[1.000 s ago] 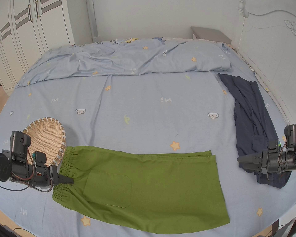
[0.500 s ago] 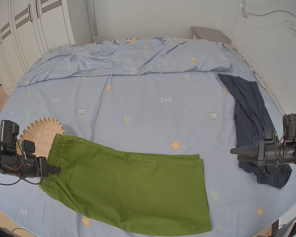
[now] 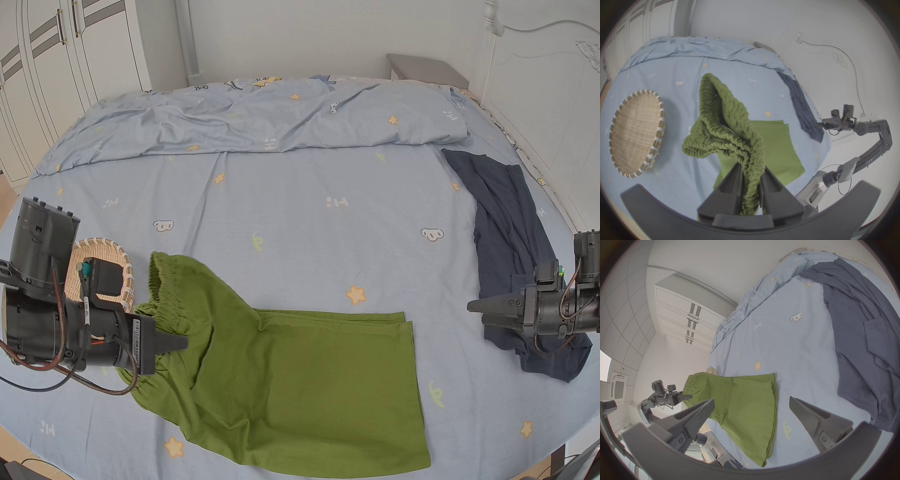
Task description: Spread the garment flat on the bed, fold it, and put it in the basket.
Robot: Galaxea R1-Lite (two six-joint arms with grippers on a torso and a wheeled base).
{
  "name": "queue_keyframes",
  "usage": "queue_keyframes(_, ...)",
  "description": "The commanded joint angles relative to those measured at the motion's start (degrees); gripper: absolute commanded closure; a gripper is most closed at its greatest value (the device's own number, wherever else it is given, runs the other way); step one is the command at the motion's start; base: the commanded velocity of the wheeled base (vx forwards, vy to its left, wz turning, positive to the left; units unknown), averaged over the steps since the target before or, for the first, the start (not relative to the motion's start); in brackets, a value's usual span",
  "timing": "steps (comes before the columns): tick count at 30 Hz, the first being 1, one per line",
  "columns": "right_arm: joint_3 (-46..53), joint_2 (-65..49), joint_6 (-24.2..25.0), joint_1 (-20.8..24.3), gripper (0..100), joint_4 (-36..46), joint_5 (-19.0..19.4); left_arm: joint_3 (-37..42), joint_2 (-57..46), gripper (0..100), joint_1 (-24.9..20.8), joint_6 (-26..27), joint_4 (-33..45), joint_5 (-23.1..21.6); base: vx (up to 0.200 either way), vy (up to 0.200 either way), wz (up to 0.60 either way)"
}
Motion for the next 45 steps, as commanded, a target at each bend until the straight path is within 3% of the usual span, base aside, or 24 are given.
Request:
queue_keyframes(1,0.4,0.0,0.0,0.1,0,0.0,0.0,-4.9,2.8,100,-12.2,-3.2,0.3,5.6,0.0,0.0,0.0)
queue_keyframes(9,1.1,0.0,0.0,1.3,0,0.0,-1.3,-8.8,11.4,100,-20.7,-7.8,-2.9,6.1,0.0,0.0,0.0)
queue_keyframes(13,1.3,0.0,0.0,1.6,0,0.0,-1.7,-9.4,14.8,100,-22.4,-9.5,-6.1,6.6,0.0,0.0,0.0)
queue_keyframes(16,1.3,0.1,0.0,1.5,0,-0.1,-1.8,-9.6,18.2,100,-25.1,-13.2,-8.1,9.1,0.0,0.0,0.0)
queue_keyframes(31,1.5,0.4,-0.2,1.5,0,-0.1,-1.8,-9.7,26.9,100,-30.6,-20.5,-17.2,11.3,0.0,0.0,0.0)
queue_keyframes(32,1.5,0.4,-0.2,1.5,0,-0.1,-1.8,-9.8,27.2,0,-31.0,-21.2,-17.8,11.3,0.0,0.0,0.0)
queue_keyframes(36,1.5,0.5,-0.2,1.5,0,-0.1,-1.8,-10.0,28.0,0,-32.3,-22.5,-20.1,11.3,0.0,0.0,0.0)
queue_keyframes(40,1.9,0.6,-0.4,1.8,0,-0.2,-1.8,-9.9,28.4,0,-34.0,-28.5,-24.7,9.7,0.0,0.0,0.0)
queue_keyframes(44,2.0,0.6,-0.5,1.9,0,-0.2,-1.7,-9.5,28.1,0,-33.6,-31.4,-27.4,7.7,0.0,0.0,0.0)
queue_keyframes(45,2.1,0.5,-0.2,3.8,0,-0.1,-1.7,-8.8,27.3,0,-32.0,-32.3,-28.5,6.1,0.0,0.0,0.0)
